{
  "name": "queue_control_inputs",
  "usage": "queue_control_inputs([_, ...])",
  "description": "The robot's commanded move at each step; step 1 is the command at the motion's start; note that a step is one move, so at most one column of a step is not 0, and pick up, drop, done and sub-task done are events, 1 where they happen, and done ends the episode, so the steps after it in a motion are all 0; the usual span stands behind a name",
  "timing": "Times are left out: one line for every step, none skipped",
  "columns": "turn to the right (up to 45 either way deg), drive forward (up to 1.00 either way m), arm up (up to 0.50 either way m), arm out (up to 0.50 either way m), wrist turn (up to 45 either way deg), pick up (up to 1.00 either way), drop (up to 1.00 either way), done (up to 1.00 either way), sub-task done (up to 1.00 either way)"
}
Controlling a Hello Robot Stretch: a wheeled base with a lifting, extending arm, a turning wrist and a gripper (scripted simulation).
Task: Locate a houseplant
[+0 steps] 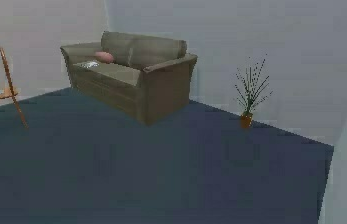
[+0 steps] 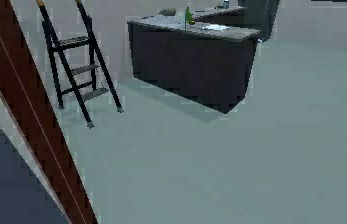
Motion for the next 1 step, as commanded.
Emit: queue_control_inputs([0.0,0.40,0.00,0.00,0.0,0.00,0.00,0.00,0.00])
